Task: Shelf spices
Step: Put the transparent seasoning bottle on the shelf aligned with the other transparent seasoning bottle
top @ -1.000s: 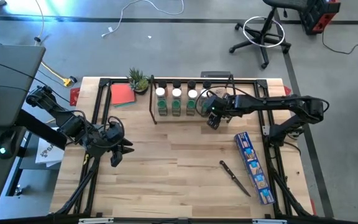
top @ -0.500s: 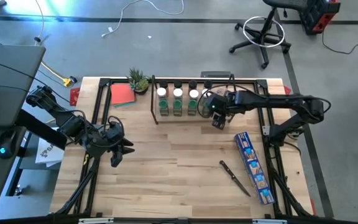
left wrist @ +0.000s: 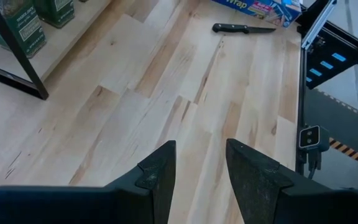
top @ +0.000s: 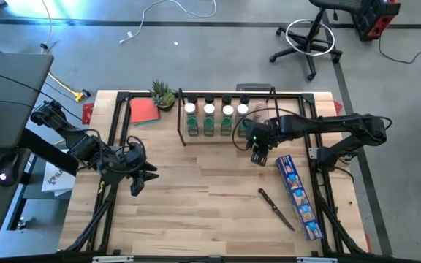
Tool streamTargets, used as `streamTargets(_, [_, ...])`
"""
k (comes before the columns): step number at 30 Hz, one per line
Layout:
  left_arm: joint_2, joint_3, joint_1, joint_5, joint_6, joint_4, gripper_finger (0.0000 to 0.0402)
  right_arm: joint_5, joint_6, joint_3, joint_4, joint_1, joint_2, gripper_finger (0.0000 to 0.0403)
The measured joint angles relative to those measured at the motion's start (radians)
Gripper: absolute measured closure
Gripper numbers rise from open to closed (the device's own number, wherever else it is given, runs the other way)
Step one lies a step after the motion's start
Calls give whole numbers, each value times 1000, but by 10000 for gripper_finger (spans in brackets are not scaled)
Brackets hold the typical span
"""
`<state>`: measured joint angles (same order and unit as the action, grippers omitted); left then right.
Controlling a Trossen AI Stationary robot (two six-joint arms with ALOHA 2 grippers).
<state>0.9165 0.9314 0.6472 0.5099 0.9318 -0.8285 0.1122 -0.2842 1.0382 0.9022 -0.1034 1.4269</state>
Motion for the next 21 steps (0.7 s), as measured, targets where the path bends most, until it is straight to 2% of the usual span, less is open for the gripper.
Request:
streamTargets(3, [0, 0, 0, -1, 0, 7, 266, 30, -20, -55, -75, -14, 0, 376])
streamTargets(5, [1, 0, 0, -2, 0, 12, 266, 36, -26, -88, -141, -32, 0, 395])
streamTargets(9, [0, 0, 0, -14, 9, 15, 266, 42, -42, -133, -217, -74, 0, 388])
streamTargets(15, [0, 0, 0, -26, 25, 17, 266, 93, -32, -139, -210, -117, 0, 387])
streamTargets(21, [0, 0, 0, -26, 32, 18, 266, 95, -22, -138, -204, -139, 0, 387])
